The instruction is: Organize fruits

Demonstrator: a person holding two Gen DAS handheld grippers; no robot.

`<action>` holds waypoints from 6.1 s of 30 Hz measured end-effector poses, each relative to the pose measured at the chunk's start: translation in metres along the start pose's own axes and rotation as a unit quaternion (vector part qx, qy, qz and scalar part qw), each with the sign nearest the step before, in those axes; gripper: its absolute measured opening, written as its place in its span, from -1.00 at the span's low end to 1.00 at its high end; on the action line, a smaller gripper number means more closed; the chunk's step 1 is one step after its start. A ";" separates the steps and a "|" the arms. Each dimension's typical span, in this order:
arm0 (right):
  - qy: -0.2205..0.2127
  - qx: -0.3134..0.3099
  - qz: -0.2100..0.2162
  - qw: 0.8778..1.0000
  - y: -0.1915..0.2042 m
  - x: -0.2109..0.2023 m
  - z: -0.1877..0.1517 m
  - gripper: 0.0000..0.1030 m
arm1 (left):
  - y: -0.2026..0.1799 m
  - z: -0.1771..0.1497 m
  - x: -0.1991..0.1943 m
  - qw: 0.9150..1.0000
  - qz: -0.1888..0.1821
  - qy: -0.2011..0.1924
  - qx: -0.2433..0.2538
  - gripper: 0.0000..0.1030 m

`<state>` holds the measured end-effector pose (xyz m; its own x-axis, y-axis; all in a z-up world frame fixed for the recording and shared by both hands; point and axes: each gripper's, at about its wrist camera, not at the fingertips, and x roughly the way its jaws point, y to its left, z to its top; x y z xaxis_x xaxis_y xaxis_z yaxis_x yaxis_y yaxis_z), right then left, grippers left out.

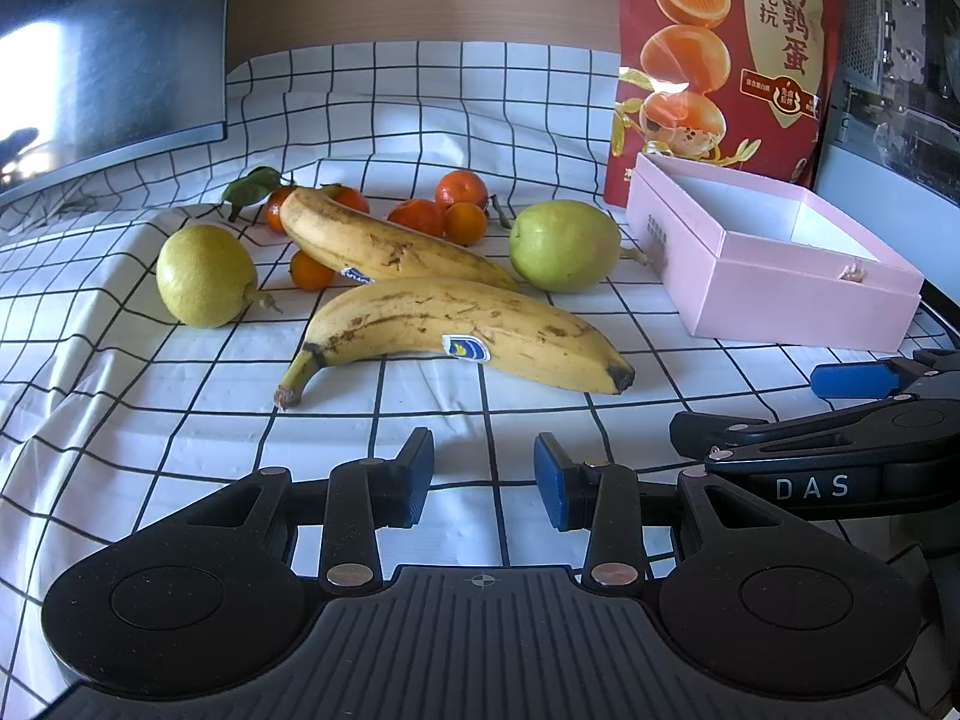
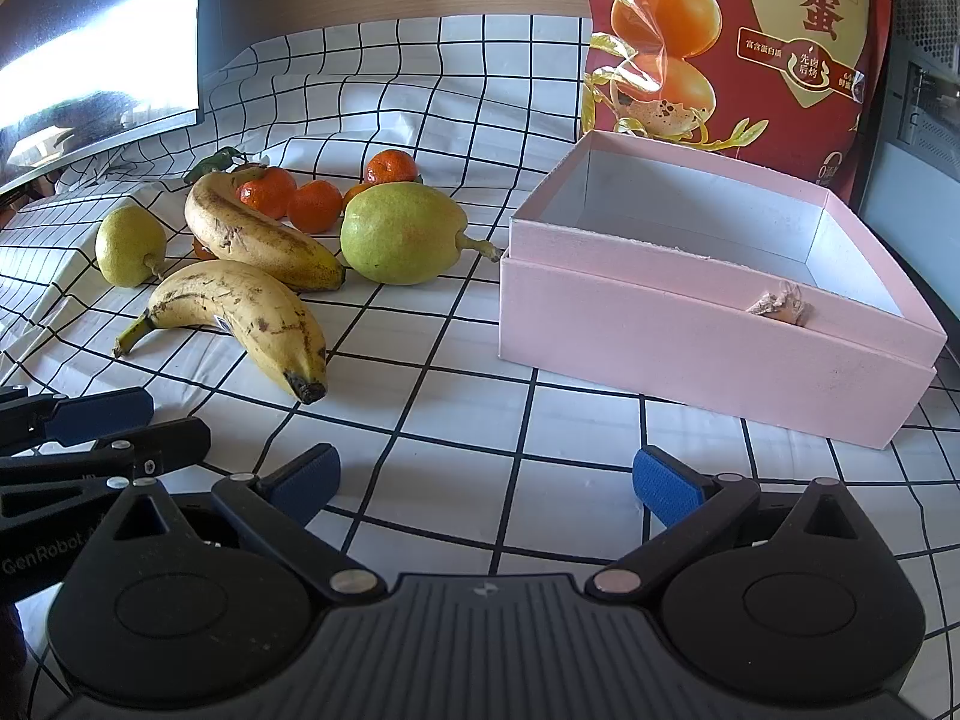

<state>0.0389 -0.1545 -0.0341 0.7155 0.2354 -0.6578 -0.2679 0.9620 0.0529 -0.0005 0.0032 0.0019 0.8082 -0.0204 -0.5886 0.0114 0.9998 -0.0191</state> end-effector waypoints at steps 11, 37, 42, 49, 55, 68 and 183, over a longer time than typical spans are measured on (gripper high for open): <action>0.000 0.000 0.000 1.000 0.000 0.000 0.000 1.00 | -0.001 0.000 -0.001 1.000 0.002 0.000 0.002 -0.20; 0.000 0.000 0.000 1.000 0.000 0.000 0.000 1.00 | -0.001 -0.001 0.000 1.000 0.003 -0.001 0.004 -0.19; 0.000 0.000 0.000 1.000 0.000 0.000 0.000 1.00 | -0.001 -0.001 0.000 1.000 0.003 -0.001 0.004 -0.19; 0.000 0.000 0.000 1.000 0.000 0.000 0.000 1.00 | -0.001 -0.001 0.000 1.000 0.003 -0.001 0.004 -0.19; 0.000 0.000 0.000 1.000 0.000 0.000 0.000 1.00 | -0.001 -0.001 0.000 1.000 0.003 -0.001 0.004 -0.19; 0.009 -0.008 0.010 1.000 0.000 -0.003 -0.001 1.00 | 0.000 0.000 -0.001 1.000 0.007 0.003 0.002 -0.20; 0.096 -0.175 0.182 0.963 0.106 0.043 0.077 0.04 | 0.137 0.014 -0.028 0.981 -0.046 0.130 -0.135 0.27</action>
<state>0.0907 -0.0323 0.0011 0.4100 0.4850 -0.7725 -0.7027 0.7079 0.0715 -0.0138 0.1405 0.0270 0.6325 -0.1475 -0.7604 -0.1076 0.9554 -0.2749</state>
